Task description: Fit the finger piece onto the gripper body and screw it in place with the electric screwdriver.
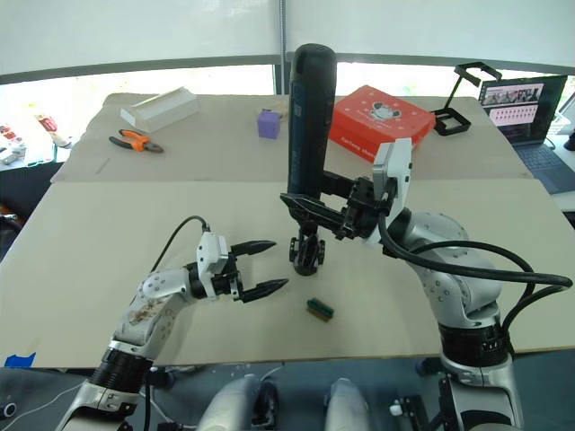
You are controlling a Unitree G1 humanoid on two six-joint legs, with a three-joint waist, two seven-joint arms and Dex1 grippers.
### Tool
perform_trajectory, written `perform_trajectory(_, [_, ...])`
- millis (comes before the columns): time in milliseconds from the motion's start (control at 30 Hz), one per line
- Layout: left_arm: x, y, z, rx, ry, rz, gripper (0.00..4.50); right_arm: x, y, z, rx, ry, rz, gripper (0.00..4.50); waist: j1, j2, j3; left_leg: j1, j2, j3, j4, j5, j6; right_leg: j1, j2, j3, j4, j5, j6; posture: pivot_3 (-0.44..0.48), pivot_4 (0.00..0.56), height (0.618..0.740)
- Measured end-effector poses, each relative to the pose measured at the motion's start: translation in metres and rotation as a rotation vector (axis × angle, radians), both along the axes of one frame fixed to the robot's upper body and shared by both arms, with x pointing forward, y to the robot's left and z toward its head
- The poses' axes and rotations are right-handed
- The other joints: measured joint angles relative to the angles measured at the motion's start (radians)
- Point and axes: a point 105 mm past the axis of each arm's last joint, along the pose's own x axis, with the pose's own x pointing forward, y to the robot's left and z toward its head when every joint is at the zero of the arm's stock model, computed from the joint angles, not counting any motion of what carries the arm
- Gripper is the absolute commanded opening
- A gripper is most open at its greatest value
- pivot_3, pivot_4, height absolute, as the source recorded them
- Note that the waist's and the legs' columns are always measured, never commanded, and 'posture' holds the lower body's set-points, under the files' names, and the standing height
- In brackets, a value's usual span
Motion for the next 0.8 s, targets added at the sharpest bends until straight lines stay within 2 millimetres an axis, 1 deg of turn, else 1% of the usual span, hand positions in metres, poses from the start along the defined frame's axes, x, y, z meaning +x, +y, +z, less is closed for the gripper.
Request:
perform_trajectory(233, [-0.0013, 0.0006, -0.0035, 0.002, 0.020, 0.002, 4.50, 0.0013, -0.0005, -0.0027, -0.013, 0.000, -0.014, 1.91, 0.001, 0.000, 0.000, 0.000, 0.000, 0.000, 0.000, 0.000, 0.000, 0.000, 0.000, 0.000, 0.000, 0.000, 0.000, 0.000, 0.150, 0.740])
perform_trajectory(800, [-0.0015, 0.0007, -0.0035, 0.003, 0.020, 0.000, 4.50, 0.0009, 0.0025, -0.0029, 0.006, 0.002, -0.007, 1.91, 0.000, 0.000, 0.000, 0.000, 0.000, 0.000, 0.000, 0.000, 0.000, 0.000, 0.000, 0.000, 0.000, 0.000, 0.000, 0.000, 0.150, 0.740])
